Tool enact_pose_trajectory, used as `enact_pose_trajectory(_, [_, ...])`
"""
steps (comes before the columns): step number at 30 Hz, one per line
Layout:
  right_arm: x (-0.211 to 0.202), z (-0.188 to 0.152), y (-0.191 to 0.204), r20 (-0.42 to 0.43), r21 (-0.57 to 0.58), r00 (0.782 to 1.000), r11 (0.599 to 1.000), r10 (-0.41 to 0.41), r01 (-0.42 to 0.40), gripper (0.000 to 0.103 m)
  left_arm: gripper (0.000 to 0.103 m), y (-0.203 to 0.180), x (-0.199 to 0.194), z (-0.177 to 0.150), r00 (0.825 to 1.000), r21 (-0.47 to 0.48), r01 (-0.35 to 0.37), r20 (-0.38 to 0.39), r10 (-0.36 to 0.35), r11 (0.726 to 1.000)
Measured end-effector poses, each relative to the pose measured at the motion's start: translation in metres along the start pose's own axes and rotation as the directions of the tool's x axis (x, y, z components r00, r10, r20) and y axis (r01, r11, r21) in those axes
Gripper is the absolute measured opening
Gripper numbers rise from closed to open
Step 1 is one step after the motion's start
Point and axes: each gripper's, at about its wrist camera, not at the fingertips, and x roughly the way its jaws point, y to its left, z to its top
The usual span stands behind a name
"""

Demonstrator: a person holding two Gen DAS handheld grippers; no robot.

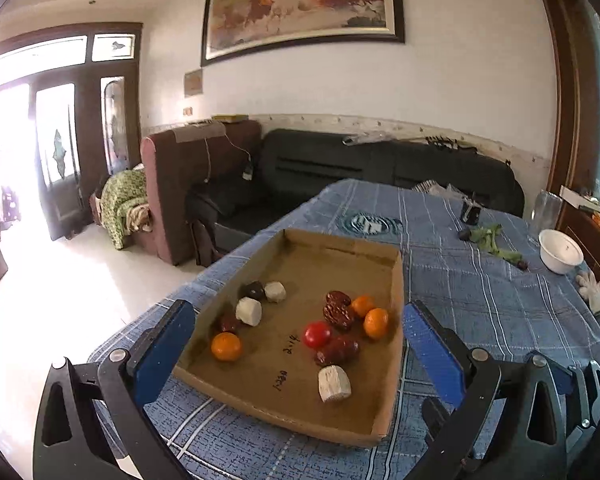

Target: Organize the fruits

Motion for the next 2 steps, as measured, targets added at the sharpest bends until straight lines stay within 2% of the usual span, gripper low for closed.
enact_pose_trajectory(2, [0.0014,-0.0008,-0.0009,-0.009,0.005,1.000,1.000,0.009,-0.009,0.103,0.103,-0.0008,0.0026,0.0002,1.000,0.000,-0.006,-0.020,0.006,1.000])
